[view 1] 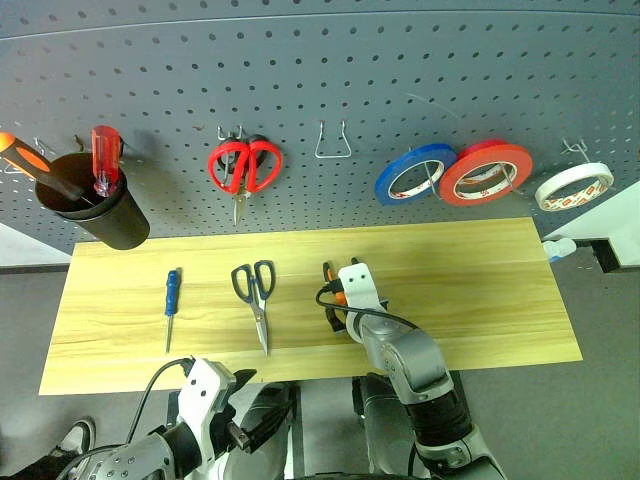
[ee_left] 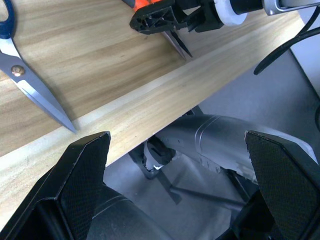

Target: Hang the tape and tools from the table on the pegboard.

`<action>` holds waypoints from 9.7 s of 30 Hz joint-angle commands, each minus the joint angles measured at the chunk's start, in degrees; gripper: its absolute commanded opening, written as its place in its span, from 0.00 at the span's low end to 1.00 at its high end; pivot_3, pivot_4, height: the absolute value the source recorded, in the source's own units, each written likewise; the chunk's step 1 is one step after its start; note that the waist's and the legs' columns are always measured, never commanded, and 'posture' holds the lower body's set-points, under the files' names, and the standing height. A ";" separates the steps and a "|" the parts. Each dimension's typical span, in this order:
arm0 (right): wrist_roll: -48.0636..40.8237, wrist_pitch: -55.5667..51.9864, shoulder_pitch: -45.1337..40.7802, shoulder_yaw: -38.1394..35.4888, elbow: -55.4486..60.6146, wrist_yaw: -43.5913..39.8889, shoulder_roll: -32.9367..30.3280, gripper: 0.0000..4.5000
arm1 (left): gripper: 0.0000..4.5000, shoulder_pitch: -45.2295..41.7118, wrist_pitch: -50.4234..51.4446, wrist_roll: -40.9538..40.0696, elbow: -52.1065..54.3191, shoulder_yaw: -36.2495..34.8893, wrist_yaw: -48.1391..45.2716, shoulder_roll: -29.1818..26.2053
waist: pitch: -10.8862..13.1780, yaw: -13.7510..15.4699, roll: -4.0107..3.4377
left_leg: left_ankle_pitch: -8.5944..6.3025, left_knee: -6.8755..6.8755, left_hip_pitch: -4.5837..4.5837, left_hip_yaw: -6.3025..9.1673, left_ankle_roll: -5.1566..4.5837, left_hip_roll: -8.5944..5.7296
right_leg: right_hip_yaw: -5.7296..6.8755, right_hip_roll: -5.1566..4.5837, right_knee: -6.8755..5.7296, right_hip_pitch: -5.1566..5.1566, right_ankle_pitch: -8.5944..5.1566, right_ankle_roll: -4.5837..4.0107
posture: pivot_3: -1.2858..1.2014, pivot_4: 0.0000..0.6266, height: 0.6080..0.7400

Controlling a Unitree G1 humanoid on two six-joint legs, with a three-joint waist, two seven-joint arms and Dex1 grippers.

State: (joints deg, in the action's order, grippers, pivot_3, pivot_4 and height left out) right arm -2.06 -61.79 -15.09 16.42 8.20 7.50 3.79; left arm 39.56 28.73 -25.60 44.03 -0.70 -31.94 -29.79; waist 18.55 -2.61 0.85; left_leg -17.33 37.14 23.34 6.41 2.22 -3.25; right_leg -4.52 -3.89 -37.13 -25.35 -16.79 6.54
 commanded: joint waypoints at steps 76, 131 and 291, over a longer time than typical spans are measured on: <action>0.33 -1.49 9.62 -7.98 20.66 -11.18 -10.57 0.46 | 1.00 -6.68 -11.20 -9.46 1.19 -8.61 -7.67 1.01 | -3.68 0.25 0.36 | 0.38 0.21 0.03 0.01 0.64 -0.02 | 0.12 0.16 -0.25 -0.01 0.05 -0.05 | 0.54 0.30 0.88; -13.17 33.01 -13.09 -6.99 20.29 -16.96 -1.44 0.46 | 1.00 -18.43 -20.82 -7.61 -12.04 -8.60 -11.90 5.06 | -9.95 1.86 0.03 | 0.35 0.86 -2.08 0.22 0.52 0.05 | 0.24 0.41 -0.97 2.09 0.28 -0.30 | 0.54 0.15 0.88; -24.81 19.27 14.60 -18.52 39.64 -37.01 -30.16 0.99 | 1.00 -21.36 -14.02 -6.61 -17.31 -5.37 -9.30 2.72 | -9.56 1.79 -0.44 | 0.38 -0.11 -1.93 0.36 0.49 0.11 | 0.40 0.32 0.06 2.05 0.27 -0.34 | 0.52 0.19 0.88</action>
State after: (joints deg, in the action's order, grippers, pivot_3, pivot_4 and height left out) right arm -23.95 -41.73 -2.02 -0.57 43.94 -26.58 -24.22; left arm 18.03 12.34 -32.28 26.47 -5.57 -42.74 -26.25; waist 8.99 -0.82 0.41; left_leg -16.95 37.04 21.40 6.77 2.71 -3.14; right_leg -4.10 -3.56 -37.06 -23.28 -16.53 6.21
